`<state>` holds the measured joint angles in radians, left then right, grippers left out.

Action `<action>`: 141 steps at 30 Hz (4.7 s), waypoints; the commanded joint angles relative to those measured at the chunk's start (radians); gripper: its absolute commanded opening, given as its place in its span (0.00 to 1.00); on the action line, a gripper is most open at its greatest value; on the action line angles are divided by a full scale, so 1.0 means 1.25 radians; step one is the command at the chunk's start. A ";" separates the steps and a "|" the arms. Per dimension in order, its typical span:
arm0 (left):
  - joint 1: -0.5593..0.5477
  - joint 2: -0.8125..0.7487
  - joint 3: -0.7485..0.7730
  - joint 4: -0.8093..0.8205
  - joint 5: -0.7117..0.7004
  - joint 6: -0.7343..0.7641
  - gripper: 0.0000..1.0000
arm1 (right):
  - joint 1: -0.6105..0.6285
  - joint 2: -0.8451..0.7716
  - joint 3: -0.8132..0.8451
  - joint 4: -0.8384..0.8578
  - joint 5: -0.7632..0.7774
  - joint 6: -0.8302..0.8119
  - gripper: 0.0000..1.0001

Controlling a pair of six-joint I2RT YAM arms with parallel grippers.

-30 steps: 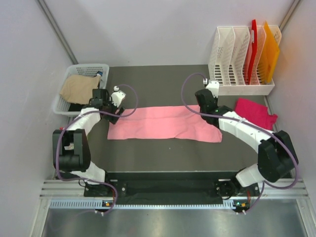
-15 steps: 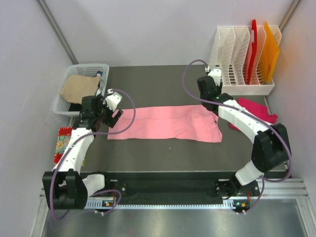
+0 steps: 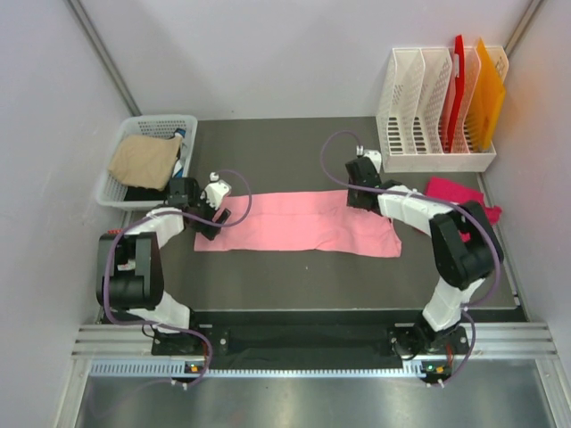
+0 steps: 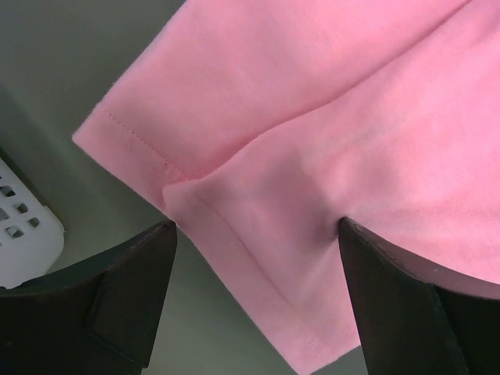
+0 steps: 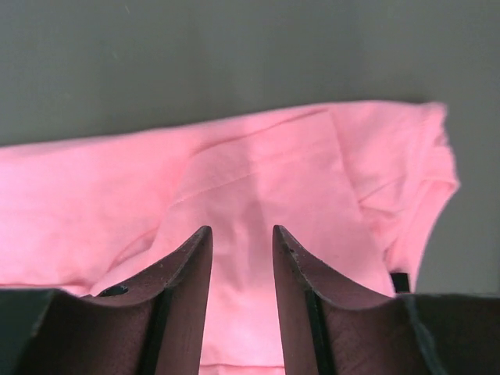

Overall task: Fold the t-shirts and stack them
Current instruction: Fold the other side of the tshirt into a rectangle, then grab the bottom of the folded rectangular tshirt with left arm

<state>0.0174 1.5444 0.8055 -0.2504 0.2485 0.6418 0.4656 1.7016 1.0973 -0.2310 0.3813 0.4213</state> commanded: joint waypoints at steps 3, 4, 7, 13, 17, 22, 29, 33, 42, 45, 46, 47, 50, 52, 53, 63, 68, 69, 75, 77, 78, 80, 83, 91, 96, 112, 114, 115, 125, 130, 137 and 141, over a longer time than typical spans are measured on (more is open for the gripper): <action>-0.003 0.030 0.012 0.069 -0.022 0.003 0.89 | -0.048 0.095 0.036 0.023 -0.064 0.024 0.35; -0.002 0.030 0.011 0.070 -0.029 0.006 0.89 | -0.055 0.114 0.039 0.023 -0.064 0.024 0.35; -0.002 0.028 0.000 0.080 -0.039 0.017 0.88 | -0.077 0.132 0.029 0.029 -0.077 0.024 0.33; 0.001 0.020 -0.047 0.108 -0.078 0.051 0.87 | -0.140 0.141 0.022 0.024 -0.085 0.009 0.34; 0.006 0.022 -0.068 0.124 -0.094 0.063 0.87 | -0.155 0.136 0.029 0.007 -0.093 0.000 0.34; 0.007 0.010 -0.069 0.122 -0.098 0.055 0.86 | -0.158 0.110 0.040 -0.020 -0.093 -0.016 0.34; 0.007 -0.182 -0.026 0.026 -0.016 -0.042 0.91 | -0.109 -0.047 -0.026 0.004 -0.071 -0.007 0.38; 0.006 -0.227 0.019 -0.071 0.006 -0.085 0.91 | -0.077 -0.113 -0.040 -0.002 -0.028 -0.007 0.38; 0.057 -0.125 0.066 -0.160 0.086 -0.116 0.87 | -0.017 -0.096 -0.072 0.033 -0.038 0.004 0.38; 0.093 -0.061 0.114 -0.193 0.130 -0.126 0.85 | -0.017 -0.057 -0.061 0.033 -0.042 0.005 0.38; 0.101 -0.036 0.123 -0.200 0.135 -0.126 0.85 | -0.018 -0.049 -0.059 0.034 -0.046 0.007 0.38; 0.111 -0.024 0.131 -0.205 0.139 -0.128 0.85 | -0.018 -0.043 -0.057 0.034 -0.049 0.005 0.38; 0.131 0.001 0.148 -0.203 0.156 -0.132 0.84 | -0.018 -0.029 -0.054 0.039 -0.052 0.008 0.38; 0.138 0.020 0.161 -0.212 0.174 -0.131 0.84 | -0.018 -0.024 -0.056 0.044 -0.052 0.008 0.38; 0.143 0.027 0.166 -0.213 0.177 -0.128 0.84 | -0.018 -0.022 -0.054 0.045 -0.053 0.007 0.38; 0.157 0.183 0.242 -0.254 0.217 -0.122 0.82 | -0.023 -0.015 -0.051 0.045 -0.049 0.002 0.38; 0.169 0.224 0.256 -0.243 0.210 -0.122 0.82 | -0.024 -0.027 -0.056 0.047 -0.049 0.002 0.37; 0.169 0.228 0.255 -0.243 0.205 -0.121 0.82 | -0.025 -0.030 -0.056 0.047 -0.050 0.003 0.37; 0.167 0.214 0.217 -0.234 0.206 -0.099 0.75 | -0.024 -0.033 -0.059 0.051 -0.050 0.004 0.36; 0.165 0.205 0.195 -0.232 0.199 -0.088 0.69 | -0.024 -0.032 -0.058 0.052 -0.050 0.004 0.36; 0.164 0.200 0.187 -0.232 0.195 -0.083 0.65 | -0.024 -0.032 -0.058 0.052 -0.049 0.004 0.36; 0.163 0.192 0.162 -0.232 0.183 -0.066 0.61 | -0.025 -0.032 -0.059 0.051 -0.047 0.004 0.36; 0.158 0.170 0.123 -0.222 0.163 -0.046 0.60 | -0.025 -0.033 -0.061 0.050 -0.044 0.004 0.36; 0.130 0.136 0.104 -0.230 0.163 -0.037 0.44 | -0.024 -0.036 -0.064 0.051 -0.046 0.007 0.36; 0.105 0.147 0.123 -0.225 0.166 -0.059 0.40 | -0.026 -0.047 -0.068 0.051 -0.046 0.004 0.36; 0.082 0.175 0.120 -0.199 0.152 -0.077 0.40 | -0.026 -0.070 -0.079 0.058 -0.053 0.003 0.36; 0.083 0.176 0.119 -0.197 0.148 -0.079 0.40 | -0.025 -0.069 -0.079 0.060 -0.053 0.000 0.36; 0.083 0.178 0.121 -0.196 0.147 -0.081 0.38 | -0.026 -0.070 -0.079 0.060 -0.055 -0.001 0.36; 0.093 0.099 0.125 -0.234 0.146 -0.093 0.00 | -0.026 -0.067 -0.080 0.058 -0.055 -0.001 0.35; 0.157 0.014 0.127 -0.289 0.131 -0.045 0.00 | -0.026 -0.073 -0.081 0.060 -0.058 0.000 0.35; 0.194 -0.037 0.152 -0.351 0.135 -0.015 0.00 | -0.025 -0.087 -0.085 0.062 -0.071 0.000 0.34; 0.178 -0.033 0.199 -0.375 0.161 -0.046 0.00 | -0.025 -0.097 -0.089 0.061 -0.072 0.002 0.35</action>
<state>0.2581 1.5276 0.9802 -0.6682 0.4084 0.5903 0.4362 1.6375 0.9943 -0.1867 0.3016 0.4210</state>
